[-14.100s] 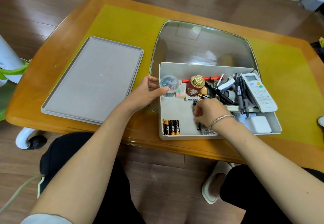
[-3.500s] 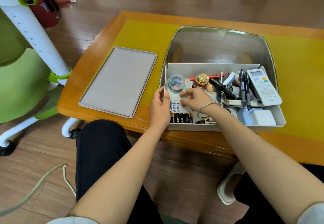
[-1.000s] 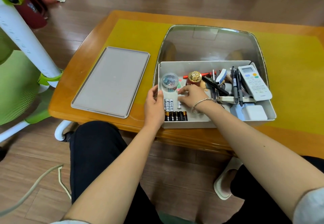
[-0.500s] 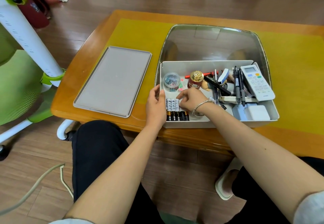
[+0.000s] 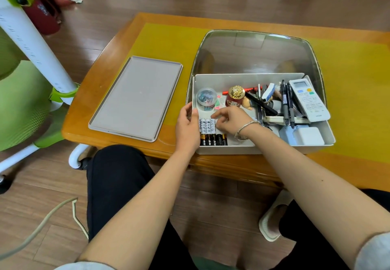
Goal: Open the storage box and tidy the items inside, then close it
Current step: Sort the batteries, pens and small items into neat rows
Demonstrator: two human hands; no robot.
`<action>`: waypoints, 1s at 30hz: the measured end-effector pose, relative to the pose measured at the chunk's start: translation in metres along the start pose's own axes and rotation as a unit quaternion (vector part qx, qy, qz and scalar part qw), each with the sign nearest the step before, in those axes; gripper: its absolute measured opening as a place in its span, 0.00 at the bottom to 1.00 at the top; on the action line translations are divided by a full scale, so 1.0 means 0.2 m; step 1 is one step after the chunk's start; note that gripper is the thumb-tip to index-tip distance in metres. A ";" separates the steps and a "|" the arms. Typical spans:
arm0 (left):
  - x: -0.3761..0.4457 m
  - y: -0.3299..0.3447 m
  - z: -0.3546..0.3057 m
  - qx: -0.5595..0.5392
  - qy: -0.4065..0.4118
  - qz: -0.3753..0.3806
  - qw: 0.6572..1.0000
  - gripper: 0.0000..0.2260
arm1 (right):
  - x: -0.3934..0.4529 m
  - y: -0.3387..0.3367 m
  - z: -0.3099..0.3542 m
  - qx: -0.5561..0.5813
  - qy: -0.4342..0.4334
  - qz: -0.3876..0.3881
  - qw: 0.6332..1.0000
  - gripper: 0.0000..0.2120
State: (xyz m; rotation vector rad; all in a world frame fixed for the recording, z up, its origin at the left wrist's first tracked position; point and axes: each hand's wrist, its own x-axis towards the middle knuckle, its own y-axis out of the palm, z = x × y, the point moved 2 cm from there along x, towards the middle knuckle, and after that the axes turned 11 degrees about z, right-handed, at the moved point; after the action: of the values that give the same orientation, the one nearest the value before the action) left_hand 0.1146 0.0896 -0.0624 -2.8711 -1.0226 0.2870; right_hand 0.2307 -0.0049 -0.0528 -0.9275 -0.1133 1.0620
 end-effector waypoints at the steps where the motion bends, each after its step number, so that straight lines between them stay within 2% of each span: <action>1: 0.00 0.00 0.00 0.000 0.000 0.001 1.000 0.15 | -0.01 -0.01 0.00 0.004 -0.004 0.000 1.000 0.14; 5: -0.01 0.00 0.00 -0.014 -0.001 0.007 1.000 0.14 | -0.04 -0.09 -0.04 0.026 0.014 -0.007 1.000 0.08; 8: -0.01 0.00 0.00 -0.020 -0.007 0.014 1.000 0.14 | -0.07 -0.16 -0.09 -0.035 0.065 -0.044 0.996 0.05; 12: -0.01 0.00 0.00 -0.016 -0.007 0.014 1.000 0.14 | -0.11 -0.15 -0.11 -0.155 0.125 -0.021 0.980 0.12; 16: -0.01 0.00 0.00 -0.015 -0.008 0.013 1.000 0.14 | -0.10 -0.08 -0.11 -0.198 0.147 0.021 0.969 0.14; 20: -0.01 0.00 0.00 -0.020 -0.017 0.012 1.000 0.14 | -0.07 -0.05 -0.11 -0.184 0.126 0.011 0.975 0.08; 25: -0.02 0.00 -0.01 -0.019 -0.016 0.011 1.000 0.14 | -0.04 -0.07 -0.13 -0.177 0.133 -0.051 0.974 0.13; 30: -0.02 0.00 -0.01 -0.011 -0.018 0.008 1.000 0.14 | 0.01 -0.04 -0.09 -0.078 0.078 -0.053 0.993 0.12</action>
State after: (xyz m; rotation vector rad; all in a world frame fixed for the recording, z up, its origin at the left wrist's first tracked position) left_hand 0.1121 0.0879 -0.0601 -2.9060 -1.0142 0.3324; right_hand 0.2458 -0.0142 -0.0594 -1.1297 -0.1153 0.8892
